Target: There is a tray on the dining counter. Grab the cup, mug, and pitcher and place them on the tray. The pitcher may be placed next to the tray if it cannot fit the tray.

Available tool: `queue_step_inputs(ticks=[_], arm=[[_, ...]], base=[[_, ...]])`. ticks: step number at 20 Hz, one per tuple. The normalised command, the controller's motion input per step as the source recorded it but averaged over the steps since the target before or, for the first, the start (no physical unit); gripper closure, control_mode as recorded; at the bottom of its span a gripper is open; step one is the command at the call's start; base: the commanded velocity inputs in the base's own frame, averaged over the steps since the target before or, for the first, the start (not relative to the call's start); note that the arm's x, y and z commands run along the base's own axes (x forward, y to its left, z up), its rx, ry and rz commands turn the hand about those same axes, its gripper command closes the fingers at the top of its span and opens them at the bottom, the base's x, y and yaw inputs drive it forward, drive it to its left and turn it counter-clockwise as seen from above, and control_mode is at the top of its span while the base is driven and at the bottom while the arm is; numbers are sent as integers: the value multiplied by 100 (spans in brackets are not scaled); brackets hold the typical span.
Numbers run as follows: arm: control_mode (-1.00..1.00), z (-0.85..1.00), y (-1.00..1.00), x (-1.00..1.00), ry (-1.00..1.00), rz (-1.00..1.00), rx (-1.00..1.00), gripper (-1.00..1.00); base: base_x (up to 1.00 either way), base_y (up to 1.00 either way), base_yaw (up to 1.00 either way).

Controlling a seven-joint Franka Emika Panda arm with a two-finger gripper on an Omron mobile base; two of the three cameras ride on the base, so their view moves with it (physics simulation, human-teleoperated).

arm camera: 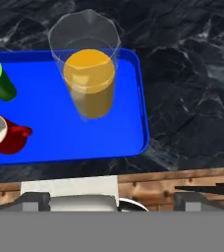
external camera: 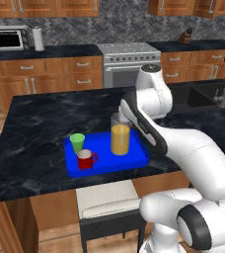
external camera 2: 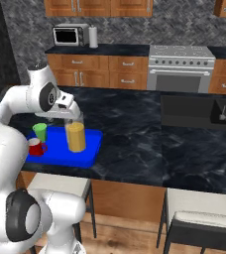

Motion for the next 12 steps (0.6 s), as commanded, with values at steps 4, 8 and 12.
queue_step_inputs(ticks=[4,8,12], arm=[[-100,25,-13,-75,22,0,0,-100],[-100,30,-8,-73,25,0,0,-100],[-100,19,-2,-71,24,0,0,-100]], base=[[0,0,0],[0,0,0],[0,0,0]])
